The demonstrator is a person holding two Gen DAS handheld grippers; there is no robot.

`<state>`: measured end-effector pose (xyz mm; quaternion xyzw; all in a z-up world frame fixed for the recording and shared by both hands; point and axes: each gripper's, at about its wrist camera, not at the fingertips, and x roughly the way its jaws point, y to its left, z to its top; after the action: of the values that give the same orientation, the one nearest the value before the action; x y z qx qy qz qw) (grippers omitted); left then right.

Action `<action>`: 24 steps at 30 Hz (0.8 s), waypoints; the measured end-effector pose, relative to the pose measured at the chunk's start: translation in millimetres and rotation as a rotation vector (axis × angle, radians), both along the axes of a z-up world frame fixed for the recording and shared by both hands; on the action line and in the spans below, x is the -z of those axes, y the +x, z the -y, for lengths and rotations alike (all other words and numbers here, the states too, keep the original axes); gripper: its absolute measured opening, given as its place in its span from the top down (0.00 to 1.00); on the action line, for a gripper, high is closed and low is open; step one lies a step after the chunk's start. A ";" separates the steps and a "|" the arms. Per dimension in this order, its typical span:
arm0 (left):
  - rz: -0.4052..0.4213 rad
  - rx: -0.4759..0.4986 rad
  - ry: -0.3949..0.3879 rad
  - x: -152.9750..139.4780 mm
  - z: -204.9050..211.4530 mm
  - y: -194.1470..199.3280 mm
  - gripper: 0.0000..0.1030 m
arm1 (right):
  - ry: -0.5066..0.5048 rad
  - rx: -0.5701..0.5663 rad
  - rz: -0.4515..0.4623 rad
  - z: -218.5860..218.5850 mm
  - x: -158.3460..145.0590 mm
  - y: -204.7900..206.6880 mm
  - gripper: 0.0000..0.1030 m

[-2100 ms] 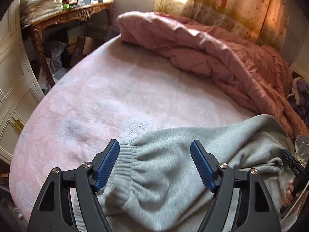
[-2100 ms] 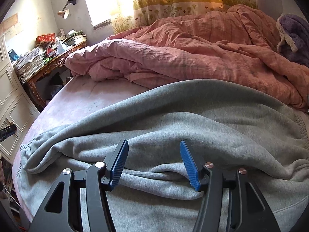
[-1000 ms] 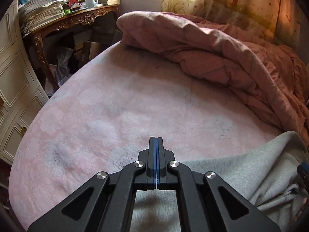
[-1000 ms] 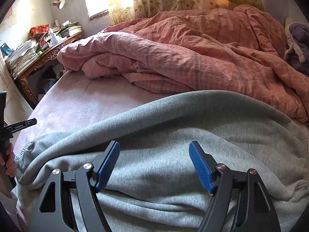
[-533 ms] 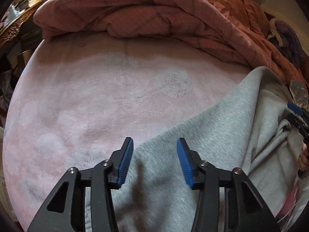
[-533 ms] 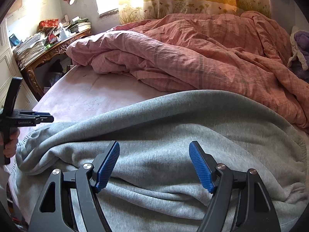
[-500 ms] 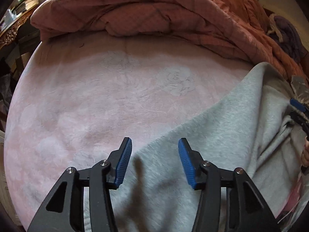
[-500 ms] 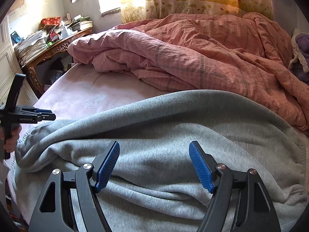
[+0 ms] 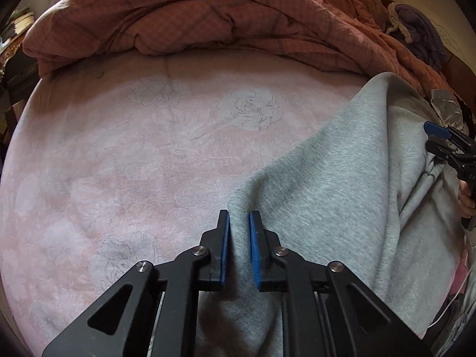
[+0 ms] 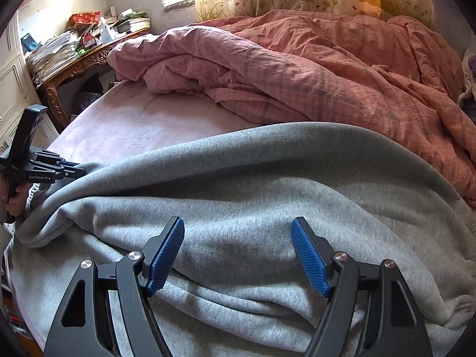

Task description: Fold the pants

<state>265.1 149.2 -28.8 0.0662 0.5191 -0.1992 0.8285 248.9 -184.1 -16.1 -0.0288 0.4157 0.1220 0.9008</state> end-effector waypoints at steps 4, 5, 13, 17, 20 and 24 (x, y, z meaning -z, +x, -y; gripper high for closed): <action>0.148 -0.078 -0.029 -39.7 -6.5 -9.8 0.89 | 0.005 0.035 0.027 7.4 -10.6 -5.5 0.27; 0.215 -0.091 -0.056 -54.4 -9.0 -16.3 0.89 | 0.011 0.046 0.033 10.1 -13.5 -6.9 0.27; 0.646 -0.025 -0.087 -120.6 18.6 -128.0 0.89 | 0.125 0.137 0.099 43.4 -42.1 -27.2 0.27; 0.666 -0.025 -0.113 -107.2 27.7 -174.7 0.89 | 0.322 0.135 0.047 60.7 -49.0 -25.5 0.26; 0.680 -0.043 -0.155 -99.1 24.9 -201.4 0.89 | 0.420 0.136 -0.053 61.2 -38.1 -16.3 0.24; 0.653 -0.068 -0.223 -89.2 13.7 -217.6 0.89 | 0.480 0.176 -0.094 58.8 -23.0 -6.6 0.24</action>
<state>47.4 135.5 60.4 0.0183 0.2034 -0.1953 0.9593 242.2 -242.9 6.9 0.2277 0.4171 0.1397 0.8687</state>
